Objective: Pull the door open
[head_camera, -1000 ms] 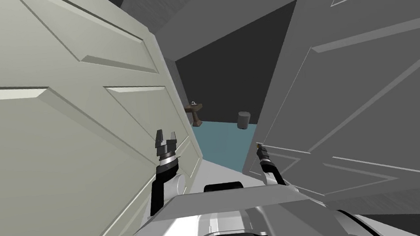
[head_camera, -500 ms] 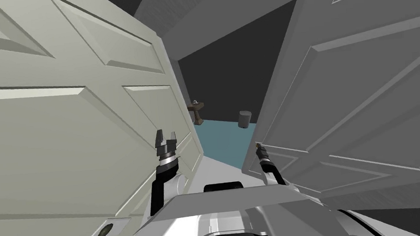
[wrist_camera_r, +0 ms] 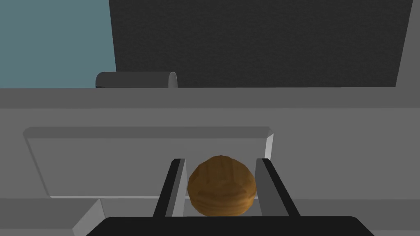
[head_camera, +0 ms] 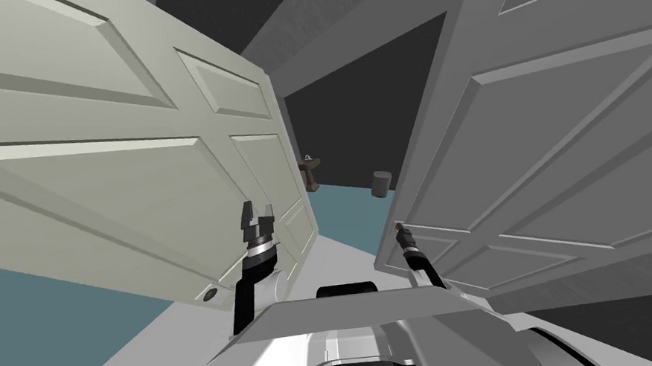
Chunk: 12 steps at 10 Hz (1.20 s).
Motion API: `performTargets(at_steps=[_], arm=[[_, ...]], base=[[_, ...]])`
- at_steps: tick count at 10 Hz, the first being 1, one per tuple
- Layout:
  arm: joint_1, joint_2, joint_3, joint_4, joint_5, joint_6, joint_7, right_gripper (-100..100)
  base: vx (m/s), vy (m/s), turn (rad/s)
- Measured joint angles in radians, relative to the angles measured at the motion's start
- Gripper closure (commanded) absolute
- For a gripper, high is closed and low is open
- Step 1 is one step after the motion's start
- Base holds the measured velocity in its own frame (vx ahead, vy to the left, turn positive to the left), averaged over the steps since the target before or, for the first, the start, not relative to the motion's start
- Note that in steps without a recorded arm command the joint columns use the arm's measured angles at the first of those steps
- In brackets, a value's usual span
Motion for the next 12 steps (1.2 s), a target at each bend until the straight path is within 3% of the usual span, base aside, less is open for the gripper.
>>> performTargets(at_steps=[3, 9, 12], arm=[[0.01, -0.005, 0.017, -0.007, 0.008, 0.002, -0.012, 100], [0.042, -0.05, 0.092, -0.037, 0.035, -0.026, -0.075, 100], [0.059, -0.063, 0.117, -0.044, 0.042, -0.036, -0.094, 100]], base=[[-0.158, -0.012, 0.062], [-0.241, -0.043, 0.115], [-0.173, -0.032, 0.086]])
